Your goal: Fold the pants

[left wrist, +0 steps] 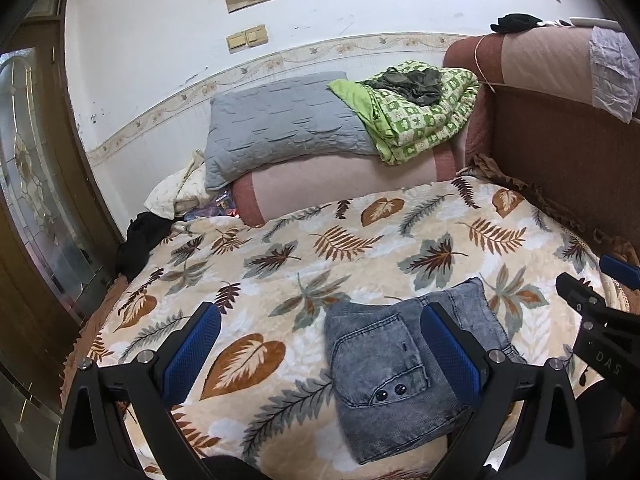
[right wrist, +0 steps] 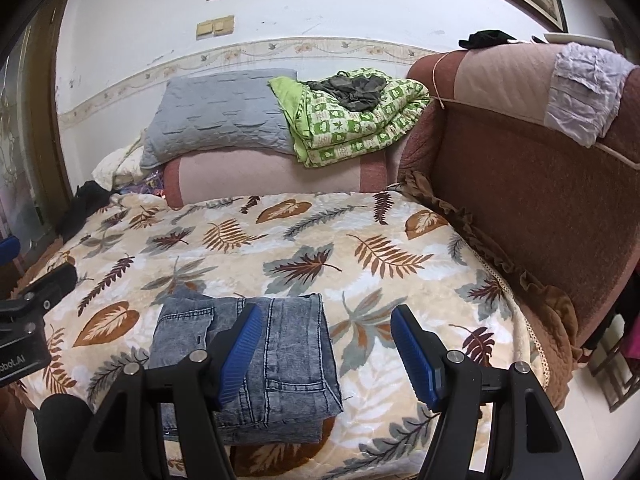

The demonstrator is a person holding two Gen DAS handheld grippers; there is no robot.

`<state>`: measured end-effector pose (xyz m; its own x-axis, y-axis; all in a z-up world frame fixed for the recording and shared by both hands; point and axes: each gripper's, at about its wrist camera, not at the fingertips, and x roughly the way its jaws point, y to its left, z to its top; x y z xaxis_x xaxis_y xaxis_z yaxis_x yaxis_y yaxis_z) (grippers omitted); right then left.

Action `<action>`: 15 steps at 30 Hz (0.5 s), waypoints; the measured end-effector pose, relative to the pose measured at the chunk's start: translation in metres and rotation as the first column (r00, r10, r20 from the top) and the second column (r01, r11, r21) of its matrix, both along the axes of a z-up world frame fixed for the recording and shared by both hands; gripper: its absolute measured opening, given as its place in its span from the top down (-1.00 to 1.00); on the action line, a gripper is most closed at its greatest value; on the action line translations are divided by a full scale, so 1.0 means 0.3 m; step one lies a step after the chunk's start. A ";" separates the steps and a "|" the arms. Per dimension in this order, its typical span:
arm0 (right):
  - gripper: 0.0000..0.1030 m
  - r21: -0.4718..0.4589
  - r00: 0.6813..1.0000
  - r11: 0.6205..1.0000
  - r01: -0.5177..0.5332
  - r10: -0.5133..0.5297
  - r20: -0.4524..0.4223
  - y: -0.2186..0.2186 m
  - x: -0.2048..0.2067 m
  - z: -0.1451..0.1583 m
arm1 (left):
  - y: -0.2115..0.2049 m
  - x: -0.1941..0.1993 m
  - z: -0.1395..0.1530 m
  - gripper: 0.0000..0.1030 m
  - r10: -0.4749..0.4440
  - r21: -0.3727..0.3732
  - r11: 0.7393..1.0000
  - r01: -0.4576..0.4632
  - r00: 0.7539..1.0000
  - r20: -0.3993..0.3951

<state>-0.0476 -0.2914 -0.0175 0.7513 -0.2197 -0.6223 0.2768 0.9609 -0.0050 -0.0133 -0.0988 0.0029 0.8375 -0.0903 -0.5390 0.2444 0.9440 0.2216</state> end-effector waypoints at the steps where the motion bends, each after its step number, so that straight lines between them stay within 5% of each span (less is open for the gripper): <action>1: -0.37 0.001 1.000 1.000 -0.007 0.007 -0.002 0.009 0.006 0.003 | 0.009 0.001 -0.002 -0.94 0.004 -0.002 1.000 -0.004 1.000 0.001; 15: -0.37 -0.070 0.995 0.993 -0.093 0.091 -0.028 0.158 0.097 0.047 | 0.137 0.044 -0.015 -0.94 0.082 -0.034 0.996 -0.081 0.996 0.026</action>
<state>-0.0184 -0.2440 -0.0032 0.7549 -0.1947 -0.6263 0.1858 0.9793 -0.0804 -0.0001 -0.0576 -0.0016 0.8574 -0.0388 -0.5132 0.1610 0.9674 0.1957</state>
